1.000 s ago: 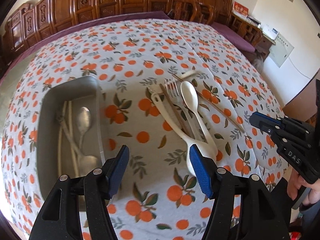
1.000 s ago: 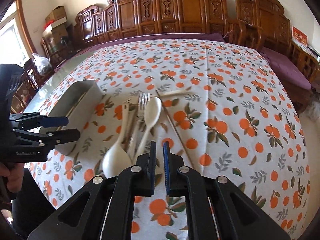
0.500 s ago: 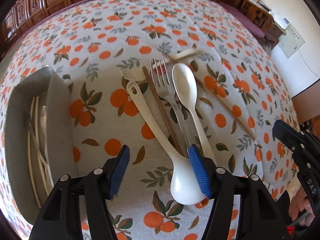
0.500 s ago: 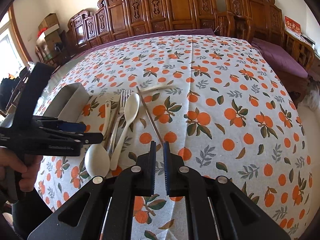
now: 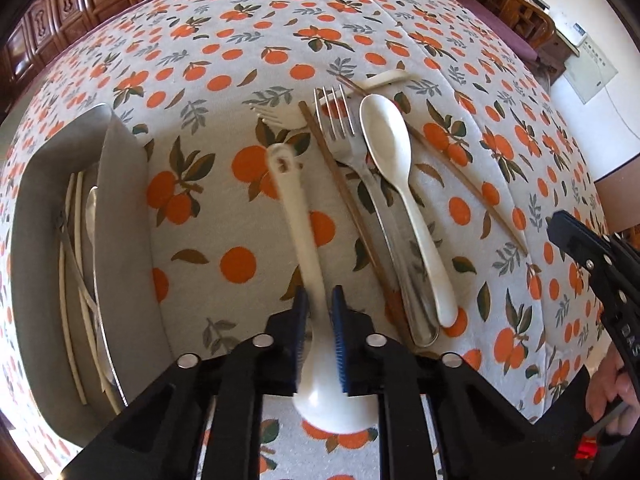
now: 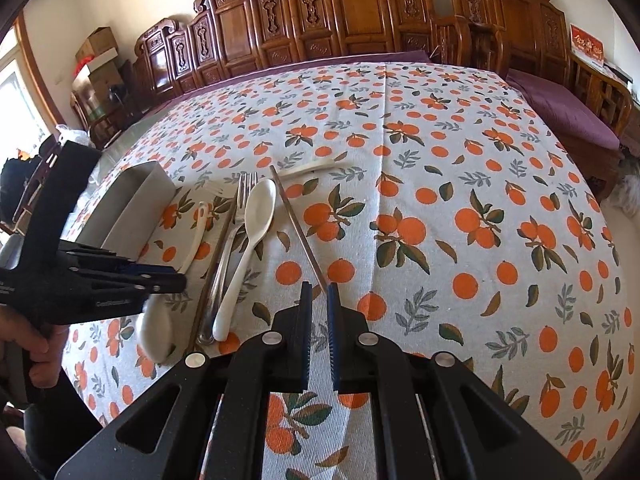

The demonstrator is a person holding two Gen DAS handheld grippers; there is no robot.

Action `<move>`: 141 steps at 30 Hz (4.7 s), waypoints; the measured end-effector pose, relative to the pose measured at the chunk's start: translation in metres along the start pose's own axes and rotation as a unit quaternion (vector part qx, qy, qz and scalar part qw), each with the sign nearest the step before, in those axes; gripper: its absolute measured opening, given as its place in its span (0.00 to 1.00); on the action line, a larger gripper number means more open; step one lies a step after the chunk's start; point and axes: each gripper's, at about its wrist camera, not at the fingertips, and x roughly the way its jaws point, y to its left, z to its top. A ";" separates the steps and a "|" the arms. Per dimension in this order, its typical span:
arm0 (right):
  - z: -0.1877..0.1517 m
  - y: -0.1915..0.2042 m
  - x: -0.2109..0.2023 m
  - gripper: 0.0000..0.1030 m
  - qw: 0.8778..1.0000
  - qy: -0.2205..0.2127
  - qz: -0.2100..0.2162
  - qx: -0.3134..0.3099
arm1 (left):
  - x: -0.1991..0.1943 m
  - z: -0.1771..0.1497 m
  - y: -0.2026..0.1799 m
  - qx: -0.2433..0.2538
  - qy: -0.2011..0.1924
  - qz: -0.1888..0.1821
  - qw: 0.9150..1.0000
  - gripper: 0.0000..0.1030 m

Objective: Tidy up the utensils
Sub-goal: 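Grasp the long white plastic spoon by its handle with the left gripper, then lift the white plastic spoon with the left gripper while the right grasps a wooden chopstick, then carry the white spoon into the grey tray and open the left gripper while the right lifts the chopstick, then lower the wooden chopstick into the grey tray and open the right gripper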

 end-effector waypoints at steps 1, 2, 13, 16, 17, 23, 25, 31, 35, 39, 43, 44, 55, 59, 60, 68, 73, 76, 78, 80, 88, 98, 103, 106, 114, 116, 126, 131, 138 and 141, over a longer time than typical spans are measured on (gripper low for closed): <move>0.001 0.000 0.003 0.09 1.000 0.002 -0.001 -0.002 | -0.001 0.000 0.001 0.000 -0.001 0.000 1.000 0.08; 0.001 0.000 0.005 0.09 1.000 0.005 -0.002 -0.003 | -0.002 -0.001 0.001 0.001 -0.002 -0.001 1.000 0.08; 0.013 0.003 0.033 0.18 0.999 0.020 -0.006 -0.035 | -0.025 -0.011 0.012 0.007 -0.035 -0.008 0.999 0.08; 0.019 0.006 0.041 0.21 0.999 0.024 -0.005 -0.049 | -0.032 -0.012 0.014 0.008 -0.044 -0.014 0.999 0.07; 0.022 0.008 0.045 0.21 0.998 0.026 -0.004 -0.057 | -0.035 -0.012 0.014 0.009 -0.048 -0.015 0.999 0.07; 0.032 0.019 0.061 0.21 0.995 0.040 -0.010 -0.093 | -0.038 -0.008 0.009 0.017 -0.062 -0.016 0.998 0.02; 0.033 0.021 0.068 0.21 0.993 0.048 -0.017 -0.104 | -0.035 -0.007 0.009 0.019 -0.060 -0.014 0.998 0.02; 0.027 0.024 0.071 0.08 0.990 0.053 -0.031 -0.128 | -0.038 -0.010 0.007 0.024 -0.065 -0.018 0.997 0.01; 0.025 0.016 0.067 0.06 0.993 0.056 -0.020 -0.106 | -0.045 -0.011 0.008 0.024 -0.072 -0.019 0.997 0.01; 0.020 0.009 0.056 0.06 0.995 0.053 -0.008 -0.082 | -0.055 -0.014 0.007 0.027 -0.083 -0.020 0.996 0.01; 0.016 0.011 0.038 0.06 0.997 0.039 -0.002 -0.071 | -0.066 -0.017 0.007 0.031 -0.096 -0.019 0.995 0.01; 0.015 0.012 0.033 0.06 0.997 0.034 0.000 -0.070 | -0.070 -0.018 0.007 0.032 -0.102 -0.019 0.994 0.01; 0.015 0.043 -0.005 0.06 0.997 0.001 0.019 -0.074 | -0.098 -0.029 0.013 0.031 -0.130 -0.020 0.991 0.01; 0.016 0.057 -0.010 0.06 0.997 -0.004 0.026 -0.079 | -0.112 -0.033 0.021 0.027 -0.140 -0.018 0.990 0.01; 0.016 0.061 -0.011 0.06 0.996 -0.005 0.027 -0.080 | -0.115 -0.034 0.023 0.027 -0.142 -0.018 0.989 0.01; 0.019 0.092 -0.011 0.06 0.995 -0.010 0.049 -0.092 | -0.143 -0.042 0.049 0.015 -0.159 -0.007 0.987 0.01; 0.019 0.108 -0.011 0.06 0.993 -0.012 0.060 -0.096 | -0.153 -0.046 0.069 0.006 -0.164 0.004 0.986 0.01; 0.020 0.114 -0.009 0.06 0.993 -0.012 0.063 -0.098 | -0.156 -0.049 0.083 0.000 -0.164 0.012 0.986 0.01; 0.021 0.118 -0.009 0.06 0.993 -0.012 0.067 -0.099 | -0.157 -0.051 0.094 -0.006 -0.163 0.019 0.986 0.01; 0.021 0.121 -0.008 0.06 0.992 -0.012 0.069 -0.101 | -0.157 -0.052 0.103 -0.009 -0.159 0.027 0.987 0.01; 0.018 0.126 -0.005 0.06 0.992 -0.008 0.071 -0.104 | -0.142 -0.053 0.133 -0.009 -0.134 0.062 0.989 0.01; 0.016 0.123 -0.005 0.06 0.992 -0.007 0.069 -0.102 | -0.106 -0.036 0.139 0.012 -0.093 0.079 0.992 0.01; 0.016 0.119 -0.003 0.06 0.993 -0.005 0.067 -0.101 | -0.088 -0.026 0.141 0.014 -0.078 0.076 0.994 0.01; 0.016 0.118 -0.003 0.06 0.993 -0.004 0.066 -0.100 | -0.080 -0.020 0.140 0.018 -0.071 0.074 0.995 0.00; 0.017 0.117 -0.002 0.06 0.993 -0.003 0.066 -0.099 | -0.063 -0.007 0.136 0.023 -0.063 0.068 0.995 0.00; 0.017 0.119 -0.002 0.06 0.992 -0.003 0.069 -0.101 | -0.066 -0.008 0.135 0.023 -0.067 0.067 0.995 0.00; 0.024 0.154 -0.004 0.06 0.989 -0.004 0.090 -0.115 | -0.091 -0.025 0.144 -0.005 -0.100 0.052 0.994 0.00; 0.028 0.176 -0.001 0.06 0.988 -0.001 0.102 -0.120 | -0.104 -0.037 0.152 -0.020 -0.114 0.045 0.992 0.00; 0.030 0.210 0.007 0.06 0.985 0.010 0.116 -0.131 | -0.118 -0.057 0.171 -0.043 -0.126 0.037 0.990 0.00; 0.031 0.224 0.011 0.06 0.983 0.018 0.121 -0.135 | -0.122 -0.066 0.179 -0.050 -0.129 0.036 0.990 0.00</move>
